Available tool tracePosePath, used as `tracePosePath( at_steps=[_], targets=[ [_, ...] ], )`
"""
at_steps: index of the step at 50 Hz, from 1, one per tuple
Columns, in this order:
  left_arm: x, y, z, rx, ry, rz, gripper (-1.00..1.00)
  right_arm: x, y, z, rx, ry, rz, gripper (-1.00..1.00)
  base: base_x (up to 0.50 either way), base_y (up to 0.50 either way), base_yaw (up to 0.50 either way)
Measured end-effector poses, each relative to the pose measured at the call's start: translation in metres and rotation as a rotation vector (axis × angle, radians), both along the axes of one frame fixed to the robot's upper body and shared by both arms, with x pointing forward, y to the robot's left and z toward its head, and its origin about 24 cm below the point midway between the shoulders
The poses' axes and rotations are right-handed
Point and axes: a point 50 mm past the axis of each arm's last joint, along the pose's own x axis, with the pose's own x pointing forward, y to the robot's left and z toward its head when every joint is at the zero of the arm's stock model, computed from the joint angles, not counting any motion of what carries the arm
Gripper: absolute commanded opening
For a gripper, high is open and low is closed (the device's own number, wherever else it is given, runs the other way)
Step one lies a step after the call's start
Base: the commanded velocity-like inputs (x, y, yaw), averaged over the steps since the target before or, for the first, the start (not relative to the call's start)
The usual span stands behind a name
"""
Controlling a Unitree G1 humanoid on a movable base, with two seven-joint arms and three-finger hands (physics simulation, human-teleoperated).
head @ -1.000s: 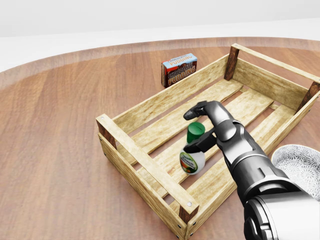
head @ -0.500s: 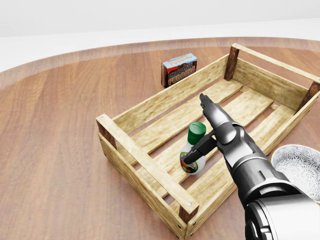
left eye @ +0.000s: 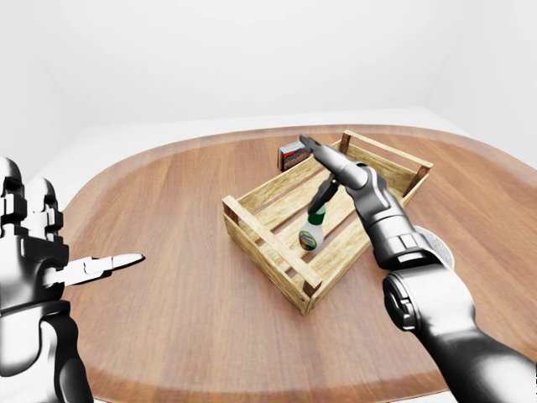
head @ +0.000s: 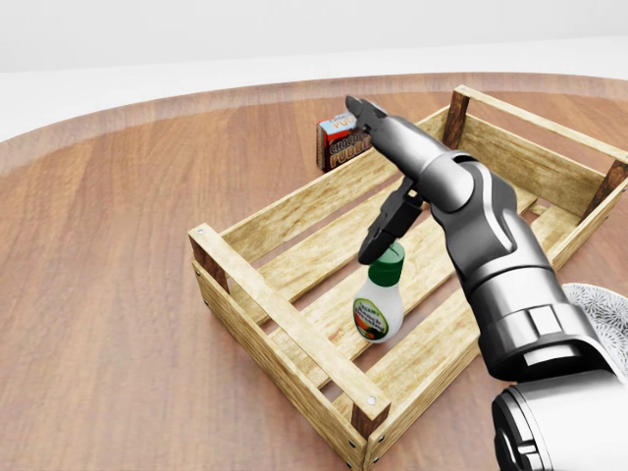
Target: Pick up the salad dressing and put it in the tray.
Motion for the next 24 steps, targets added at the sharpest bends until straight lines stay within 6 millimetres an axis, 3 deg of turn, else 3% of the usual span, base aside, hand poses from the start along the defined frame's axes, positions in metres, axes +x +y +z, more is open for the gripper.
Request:
tracePosePath(
  at_steps=[11,17,24],
  targets=[
    [-0.002,-0.003,0.005,0.016,-0.023,-0.005,1.0,-0.024,-0.007,0.038,-0.049,-0.092,0.078,1.0,0.0,0.0,0.0],
    [-0.006,-0.002,0.014,0.028,-0.06,0.003,1.0,-0.051,-0.016,0.066,-0.116,-0.2,0.133,1.0,0.0,0.0,0.0],
    [-0.009,-0.003,0.02,0.038,-0.089,0.004,1.0,-0.094,-0.04,0.106,-0.182,-0.456,0.061,1.0,0.0,0.0,0.0]
  ],
)
